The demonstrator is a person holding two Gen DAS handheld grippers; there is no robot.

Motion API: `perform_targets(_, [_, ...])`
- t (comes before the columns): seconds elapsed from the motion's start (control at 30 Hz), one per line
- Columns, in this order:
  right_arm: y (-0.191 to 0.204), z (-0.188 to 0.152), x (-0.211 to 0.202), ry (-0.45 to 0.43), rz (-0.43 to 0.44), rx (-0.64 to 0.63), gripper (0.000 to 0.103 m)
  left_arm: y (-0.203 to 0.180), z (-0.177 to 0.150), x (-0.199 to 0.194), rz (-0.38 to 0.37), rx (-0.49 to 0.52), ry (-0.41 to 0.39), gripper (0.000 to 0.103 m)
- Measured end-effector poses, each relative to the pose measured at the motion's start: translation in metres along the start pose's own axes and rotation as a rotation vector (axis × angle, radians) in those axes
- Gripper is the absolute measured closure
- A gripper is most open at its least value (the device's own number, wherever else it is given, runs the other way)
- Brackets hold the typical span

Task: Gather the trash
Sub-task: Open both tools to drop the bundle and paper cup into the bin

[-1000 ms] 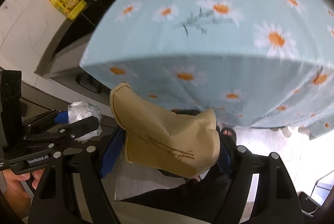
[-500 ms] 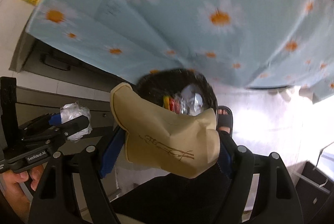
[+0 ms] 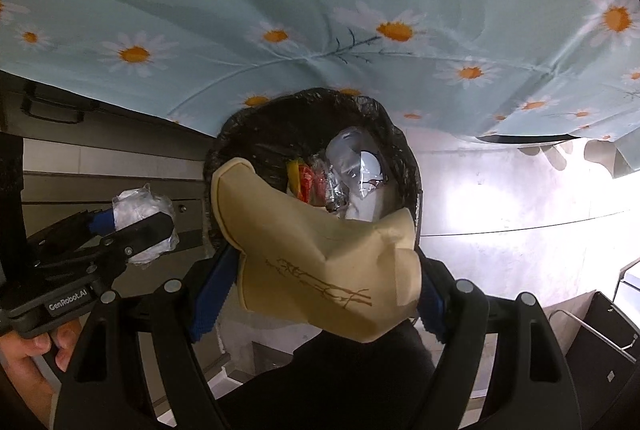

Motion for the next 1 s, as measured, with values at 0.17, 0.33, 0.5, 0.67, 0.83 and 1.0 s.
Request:
perform_targets(0.17, [0.000,0.001,0.002,0.002,0.001,-0.004,0.023,0.007,0.005,0.003,0.007,-0.003,0.004,0.052])
perform_targets(0.33, [0.004,0.002,-0.005,-0.008,0.023,-0.011,0.022,0.008,0.009,-0.001,0.026,-0.010,-0.004,0.047])
perform_targets(0.5, [0.005,0.003,-0.016,-0.023,0.053,-0.021,0.018,0.013,0.014,-0.008,0.039,-0.059,-0.009,0.034])
perform_targets(0.67, [0.000,0.003,-0.026,-0.040,0.081,-0.018,0.016,0.013,0.015,-0.019,0.057,-0.070,-0.026,0.034])
perform_targets(0.83, [0.001,0.003,-0.029,-0.037,0.137,-0.026,0.013,0.013,0.010,-0.027,0.073,-0.094,-0.032,0.034])
perform_targets(1.0, [0.003,0.002,-0.037,-0.051,0.161,-0.044,0.013,0.007,0.003,-0.034,0.084,-0.111,-0.035,0.034])
Point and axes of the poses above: each gripper's, at about its wrist camera, not at the fingertips, and x roughly the way its jaws point, y to its left, z to its top, the point moved 4 cm from there along x, roughly the way its jaws point, and after that the axes turned 2 degrees about z, right-handed, at the moved point
